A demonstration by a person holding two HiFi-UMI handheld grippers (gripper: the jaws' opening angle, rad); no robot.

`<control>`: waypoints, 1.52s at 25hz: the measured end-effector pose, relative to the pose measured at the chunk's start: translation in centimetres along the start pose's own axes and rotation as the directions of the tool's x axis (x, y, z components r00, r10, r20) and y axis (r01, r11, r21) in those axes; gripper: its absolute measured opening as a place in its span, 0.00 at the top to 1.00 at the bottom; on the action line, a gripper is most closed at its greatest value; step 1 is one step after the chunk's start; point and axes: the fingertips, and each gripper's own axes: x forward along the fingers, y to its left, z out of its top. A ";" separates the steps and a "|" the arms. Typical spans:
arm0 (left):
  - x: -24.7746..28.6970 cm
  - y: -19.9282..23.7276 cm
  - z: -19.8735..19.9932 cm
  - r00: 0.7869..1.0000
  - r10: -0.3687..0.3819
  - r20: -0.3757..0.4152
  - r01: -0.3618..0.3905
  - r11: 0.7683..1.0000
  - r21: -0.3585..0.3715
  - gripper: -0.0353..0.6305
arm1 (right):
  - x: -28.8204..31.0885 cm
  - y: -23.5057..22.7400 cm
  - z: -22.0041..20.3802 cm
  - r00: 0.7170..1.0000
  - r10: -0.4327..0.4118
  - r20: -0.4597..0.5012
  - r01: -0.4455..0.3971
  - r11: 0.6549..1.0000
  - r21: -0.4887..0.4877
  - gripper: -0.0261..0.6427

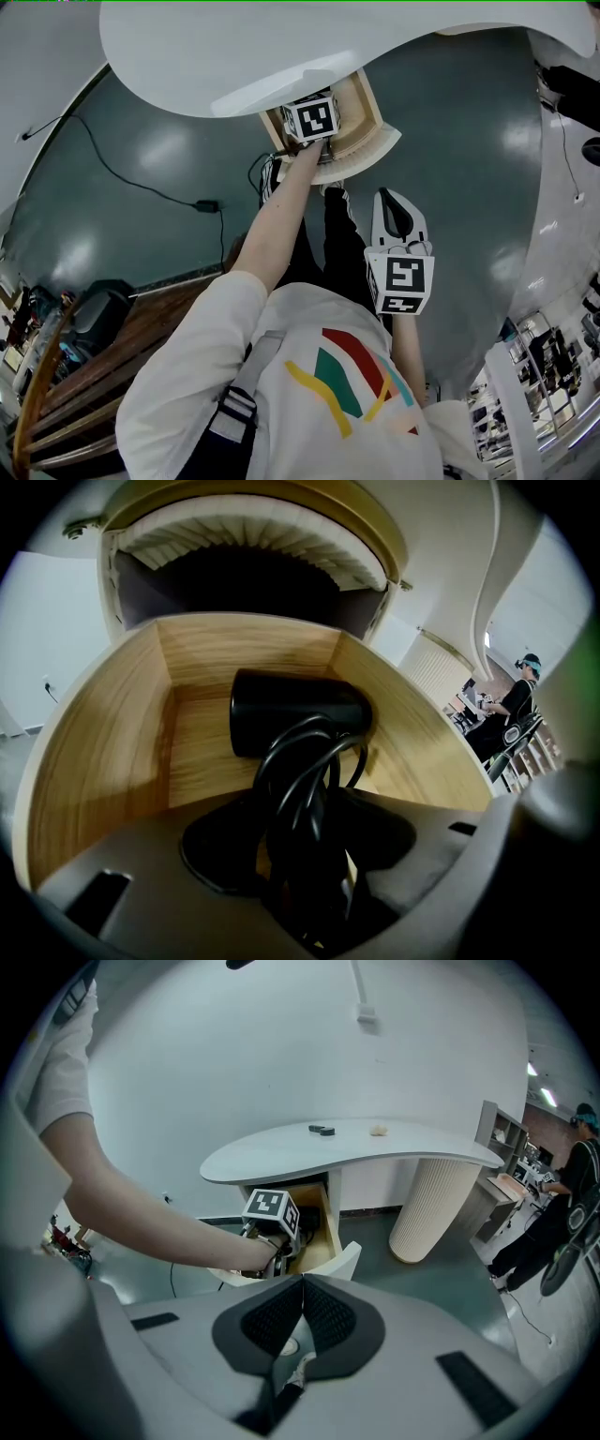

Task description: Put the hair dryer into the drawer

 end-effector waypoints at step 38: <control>-5.5 -1.5 2.5 0.999 0.007 0.039 -0.009 0.998 0.060 0.52 | -1.5 1.9 4.9 0.992 0.018 0.122 -0.016 1.000 -0.021 0.94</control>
